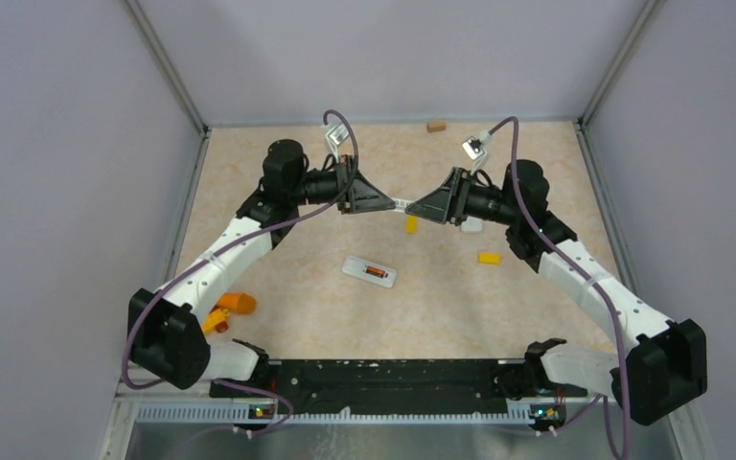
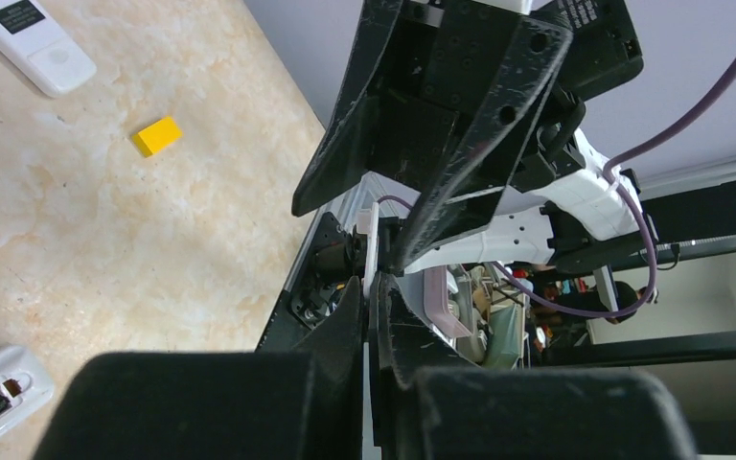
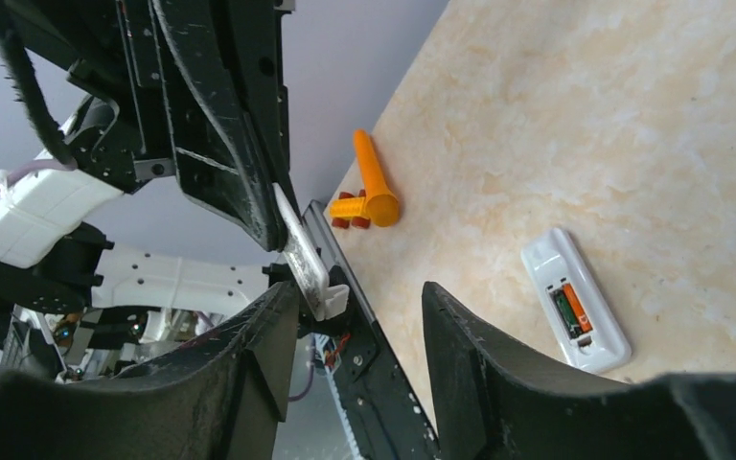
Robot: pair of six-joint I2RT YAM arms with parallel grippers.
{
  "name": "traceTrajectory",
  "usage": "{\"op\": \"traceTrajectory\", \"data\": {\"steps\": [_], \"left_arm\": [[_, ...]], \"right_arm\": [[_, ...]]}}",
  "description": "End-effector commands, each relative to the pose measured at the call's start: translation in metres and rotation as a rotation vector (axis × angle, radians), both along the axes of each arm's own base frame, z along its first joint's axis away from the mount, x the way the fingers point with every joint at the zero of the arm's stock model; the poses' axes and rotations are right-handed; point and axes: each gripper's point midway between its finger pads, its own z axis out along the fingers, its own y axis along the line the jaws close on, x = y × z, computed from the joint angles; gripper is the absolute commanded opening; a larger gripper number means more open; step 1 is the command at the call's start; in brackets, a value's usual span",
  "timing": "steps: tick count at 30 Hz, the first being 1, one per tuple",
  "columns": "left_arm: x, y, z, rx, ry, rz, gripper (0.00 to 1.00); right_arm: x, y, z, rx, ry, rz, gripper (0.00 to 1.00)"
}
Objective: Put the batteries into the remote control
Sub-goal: Place the remote control at the center of the board.
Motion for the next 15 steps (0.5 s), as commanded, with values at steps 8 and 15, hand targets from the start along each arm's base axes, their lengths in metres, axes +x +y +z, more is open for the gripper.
{"op": "traceTrajectory", "data": {"steps": [8,15], "left_arm": [[-0.0071,0.0015,0.0178,-0.028,-0.076,-0.043,0.00],[-0.0068,0.0012,0.0175,-0.030,-0.070,-0.045,0.00]], "right_arm": [[-0.0051,0.0060,0.0250,0.080,-0.075,0.067,0.42],[-0.0056,0.0084,0.0198,0.110,-0.032,0.076,0.22]]}}
